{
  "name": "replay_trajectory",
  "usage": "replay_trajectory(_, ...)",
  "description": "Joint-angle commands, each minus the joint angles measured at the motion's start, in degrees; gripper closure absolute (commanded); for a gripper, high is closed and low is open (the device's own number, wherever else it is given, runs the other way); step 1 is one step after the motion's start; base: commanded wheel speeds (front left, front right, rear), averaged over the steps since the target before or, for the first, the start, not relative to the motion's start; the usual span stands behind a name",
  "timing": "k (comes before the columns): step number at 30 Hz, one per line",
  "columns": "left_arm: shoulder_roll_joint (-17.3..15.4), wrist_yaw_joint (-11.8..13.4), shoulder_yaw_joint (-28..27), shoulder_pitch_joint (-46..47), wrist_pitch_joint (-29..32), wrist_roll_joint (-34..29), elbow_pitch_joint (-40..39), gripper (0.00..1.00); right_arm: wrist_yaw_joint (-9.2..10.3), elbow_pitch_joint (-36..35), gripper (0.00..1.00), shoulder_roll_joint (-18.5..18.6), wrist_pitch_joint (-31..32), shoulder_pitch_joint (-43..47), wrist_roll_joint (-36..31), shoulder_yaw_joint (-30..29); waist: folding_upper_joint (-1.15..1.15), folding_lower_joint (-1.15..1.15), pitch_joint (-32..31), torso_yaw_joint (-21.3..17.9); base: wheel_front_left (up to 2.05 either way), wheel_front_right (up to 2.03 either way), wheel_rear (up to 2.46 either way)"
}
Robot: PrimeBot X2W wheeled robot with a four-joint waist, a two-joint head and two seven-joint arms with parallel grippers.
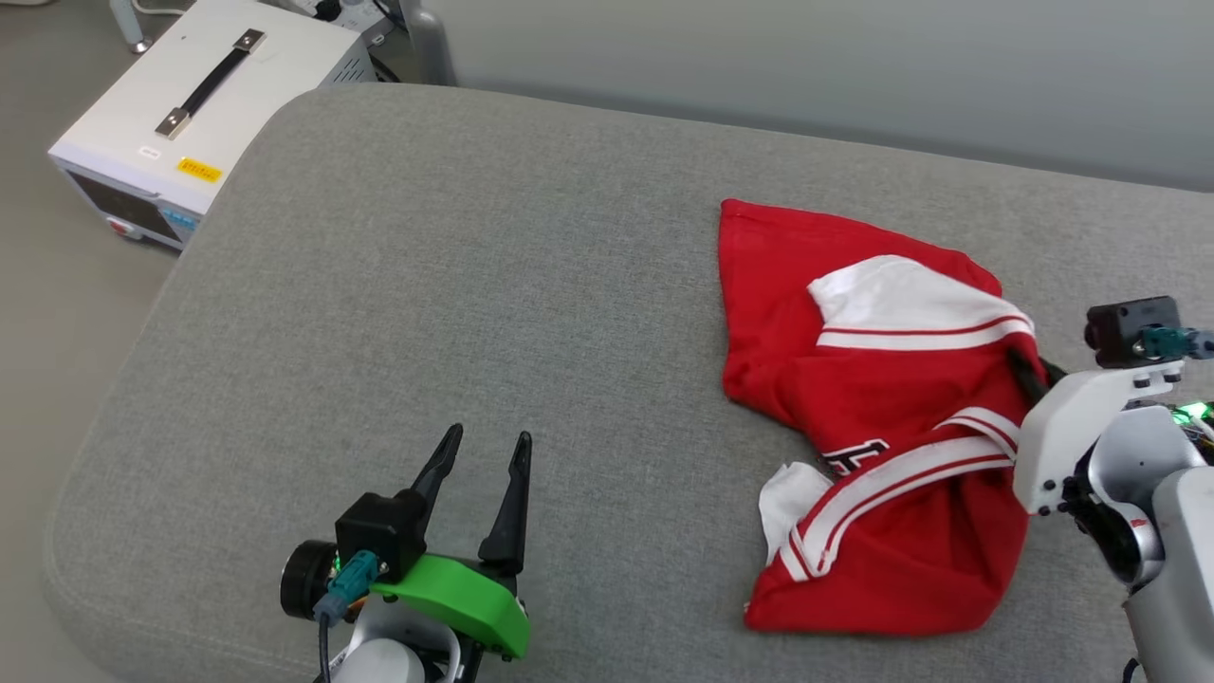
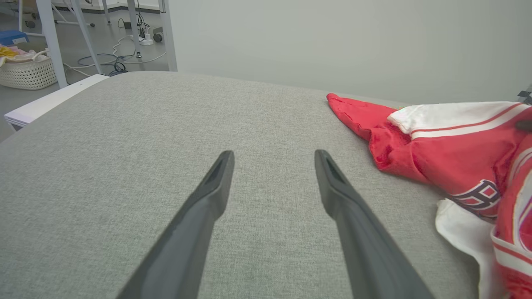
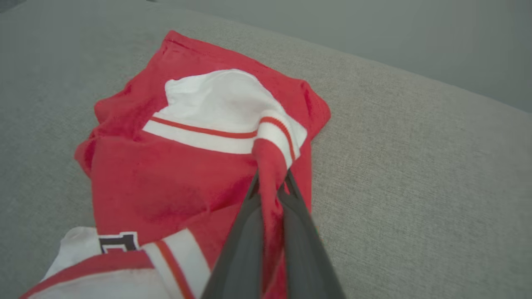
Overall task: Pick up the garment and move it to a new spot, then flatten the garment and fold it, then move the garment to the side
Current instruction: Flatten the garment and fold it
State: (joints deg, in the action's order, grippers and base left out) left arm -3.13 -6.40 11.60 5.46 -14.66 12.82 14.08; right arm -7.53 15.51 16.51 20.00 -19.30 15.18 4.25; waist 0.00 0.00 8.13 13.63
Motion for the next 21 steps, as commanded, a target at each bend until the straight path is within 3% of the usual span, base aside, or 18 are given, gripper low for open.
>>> replay_trajectory(1,0.23,-0.32,-0.07,0.20,-0.34,-0.15,0.12,0.00,0.04,-0.80,1.00,0.06,-1.14,0.53,-0.54,-1.16,0.00,0.00,-1.17,-1.46,0.00,0.00,0.00)
replay_trajectory(13,0.24,-0.41,-0.51,-0.78,-0.34,-0.37,0.67,0.00,0.04,-9.03,1.00,-5.95,-6.42,11.47,-5.40,-17.90,0.00,0.00,-2.39,-8.28,0.00,0.00,0.00)
replay_trajectory(21,0.24,-0.46,0.10,-0.58,-0.34,-0.22,1.49,0.00,0.04,-8.99,1.00,-10.54,-8.11,19.71,-7.91,-23.27,0.00,0.00,-2.85,-11.15,0.00,0.00,0.00)
